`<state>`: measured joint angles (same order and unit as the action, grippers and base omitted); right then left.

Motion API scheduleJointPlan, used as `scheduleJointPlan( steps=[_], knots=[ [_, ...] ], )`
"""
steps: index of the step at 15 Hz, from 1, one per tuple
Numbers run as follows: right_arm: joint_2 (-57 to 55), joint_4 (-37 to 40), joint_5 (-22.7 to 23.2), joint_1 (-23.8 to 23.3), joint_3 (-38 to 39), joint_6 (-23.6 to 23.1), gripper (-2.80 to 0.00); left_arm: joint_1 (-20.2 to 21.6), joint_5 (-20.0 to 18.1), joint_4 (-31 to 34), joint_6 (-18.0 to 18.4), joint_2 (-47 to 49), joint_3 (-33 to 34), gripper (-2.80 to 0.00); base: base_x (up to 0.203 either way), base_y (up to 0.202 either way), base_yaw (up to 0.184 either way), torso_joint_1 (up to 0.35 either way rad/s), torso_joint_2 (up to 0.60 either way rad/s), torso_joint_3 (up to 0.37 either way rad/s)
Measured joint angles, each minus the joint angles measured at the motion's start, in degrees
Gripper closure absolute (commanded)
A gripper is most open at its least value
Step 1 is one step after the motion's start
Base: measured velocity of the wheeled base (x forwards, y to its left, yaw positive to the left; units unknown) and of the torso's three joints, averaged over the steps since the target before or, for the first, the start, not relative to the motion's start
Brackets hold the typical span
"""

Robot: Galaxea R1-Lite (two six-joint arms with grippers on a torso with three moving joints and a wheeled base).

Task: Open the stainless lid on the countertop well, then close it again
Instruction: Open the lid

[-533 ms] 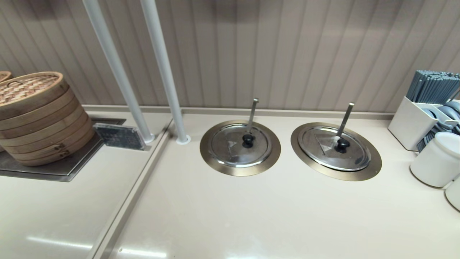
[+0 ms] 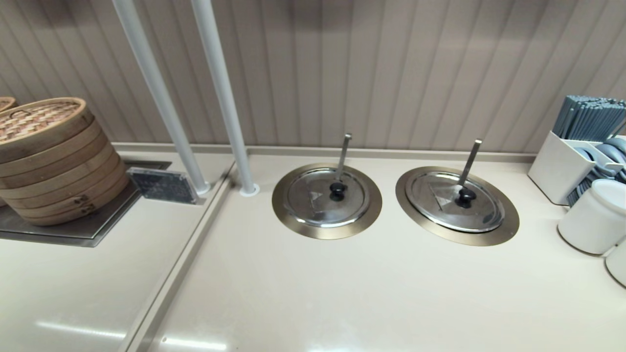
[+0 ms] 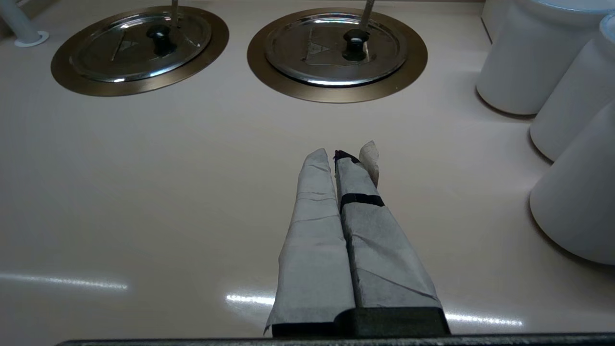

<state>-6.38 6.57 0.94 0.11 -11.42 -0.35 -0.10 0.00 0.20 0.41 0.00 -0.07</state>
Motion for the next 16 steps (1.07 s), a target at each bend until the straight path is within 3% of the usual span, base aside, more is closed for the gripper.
scheduleJointPlan(
  steps=[9, 16],
  knots=[
    [-48.15, -0.76, 0.40, 0.18, -25.08, 6.58, 0.00, 0.00, -0.02, 0.02, 0.00, 0.00, 0.02, 0.00, 0.000, 0.000, 0.000, 0.000, 0.00, 0.000],
    [-78.99, -20.80, -2.19, 1.18, -37.47, 7.66, 0.00, 0.00, -0.01, 0.01, 0.01, 0.00, 0.02, 0.00, 0.000, 0.000, 0.000, 0.000, 0.00, 0.000]
  ],
)
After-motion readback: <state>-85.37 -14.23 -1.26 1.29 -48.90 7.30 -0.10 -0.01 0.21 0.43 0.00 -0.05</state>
